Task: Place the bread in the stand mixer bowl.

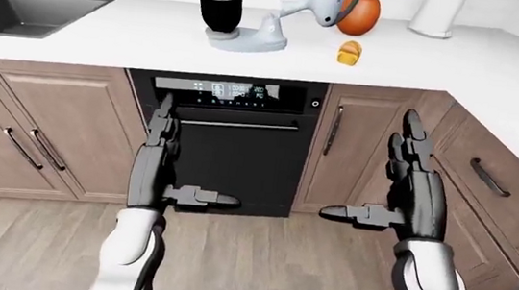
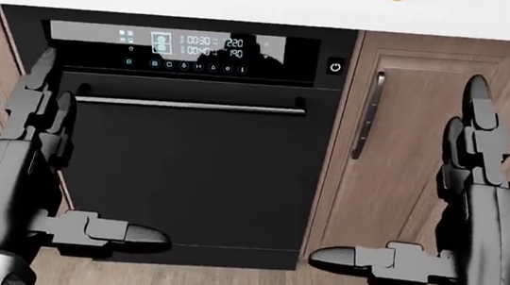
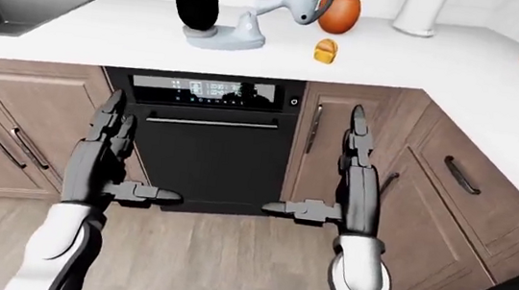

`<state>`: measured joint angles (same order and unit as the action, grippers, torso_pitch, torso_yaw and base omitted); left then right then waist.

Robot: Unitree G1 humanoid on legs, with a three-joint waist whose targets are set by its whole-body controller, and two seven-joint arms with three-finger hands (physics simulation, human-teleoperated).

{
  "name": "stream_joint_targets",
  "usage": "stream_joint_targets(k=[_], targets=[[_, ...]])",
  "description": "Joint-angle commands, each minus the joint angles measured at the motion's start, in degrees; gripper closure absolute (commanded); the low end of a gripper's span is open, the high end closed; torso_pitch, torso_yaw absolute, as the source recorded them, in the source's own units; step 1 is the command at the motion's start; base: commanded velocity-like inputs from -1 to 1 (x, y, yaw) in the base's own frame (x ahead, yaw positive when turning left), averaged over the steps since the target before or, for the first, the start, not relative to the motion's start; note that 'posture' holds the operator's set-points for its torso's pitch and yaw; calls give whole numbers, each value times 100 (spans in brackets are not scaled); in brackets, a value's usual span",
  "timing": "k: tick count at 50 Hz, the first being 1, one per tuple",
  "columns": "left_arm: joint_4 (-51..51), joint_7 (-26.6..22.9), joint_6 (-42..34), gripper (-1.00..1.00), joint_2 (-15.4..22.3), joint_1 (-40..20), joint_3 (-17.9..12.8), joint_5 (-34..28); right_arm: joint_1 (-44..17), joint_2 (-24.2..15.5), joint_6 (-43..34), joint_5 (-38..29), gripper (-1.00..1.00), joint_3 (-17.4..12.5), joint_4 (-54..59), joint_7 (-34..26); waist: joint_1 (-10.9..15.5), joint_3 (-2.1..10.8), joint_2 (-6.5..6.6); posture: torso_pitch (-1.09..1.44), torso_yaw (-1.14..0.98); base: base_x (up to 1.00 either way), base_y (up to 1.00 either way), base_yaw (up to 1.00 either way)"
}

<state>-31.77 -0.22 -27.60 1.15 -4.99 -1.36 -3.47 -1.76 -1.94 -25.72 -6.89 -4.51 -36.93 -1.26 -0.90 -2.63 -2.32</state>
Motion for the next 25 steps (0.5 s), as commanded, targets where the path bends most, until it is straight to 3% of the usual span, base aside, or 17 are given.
stream_joint_targets(k=[1, 4, 7, 9, 11, 12, 13, 14, 19, 20, 22, 25], targets=[[-257, 23, 182, -100, 41, -128, -59, -16, -104, -1, 157, 9, -100, 22, -220, 16, 40, 127, -101, 0, 0, 8, 49, 0], [-278, 23, 171, -100, 47, -133, -91, 0, -85, -1, 176, 18, -100, 14, -219, 19, 15, 208, -95, 0, 0, 7, 49, 0], [-296, 24, 202, -100, 38, -87, -59, -11, -68, 1, 171, 7, -100, 26, -210, 24, -28, 103, 128, 0, 0, 8, 49, 0], [-288, 19, 217, -100, 38, -73, -60, -11, -56, 7, 198, 9, -100, 37, -186, 24, -42, 123, 385, 0, 0, 7, 48, 0], [-300, 19, 218, -100, 40, -69, -74, -8, -44, 10, 226, 28, -100, 21, -179, 23, 24, 292, 941, 0, 0, 8, 42, 0], [-278, 23, 249, -100, 38, -50, -71, -15, -8, 17, 299, 52, -100, 12, -140, 21, 51, 69, 566, 0, 0, 0, 0, 0], [-280, 21, 249, -100, 36, -49, -73, -12, 0, 23, 315, 72, -100, 9, -136, 22, 62, 157, 703, 0, 0, 0, 0, 0], [-292, 24, 236, -100, 36, -48, -70, -18, 0, 29, 310, 91, -100, 10, -131, 27, 75, 199, 718, 0, 0, 0, 0, 0], [-282, 24, 266, -100, 30, -24, -69, -14, -3, 8, 319, 65, -100, 19, -112, 30, 73, 181, 493, 0, 0, 0, 0, 0], [-267, 25, 282, -100, 30, -19, -68, -16, 3, 10, 319, 59, -100, 19, -111, 36, 100, 281, 508, 0, 0, 10, 0, 0], [-300, 26, 245, -100, 32, -27, -68, -17, 5, 8, 308, 45, -100, 18, -125, 37, 152, 177, 466, 0, 0, 12, 0, 0], [-316, 26, 234, -100, 32, -28, -81, -7, 26, 13, 318, 29, -100, 26, -140, 39, 182, 163, 405, 0, 0, 16, 0, 0]])
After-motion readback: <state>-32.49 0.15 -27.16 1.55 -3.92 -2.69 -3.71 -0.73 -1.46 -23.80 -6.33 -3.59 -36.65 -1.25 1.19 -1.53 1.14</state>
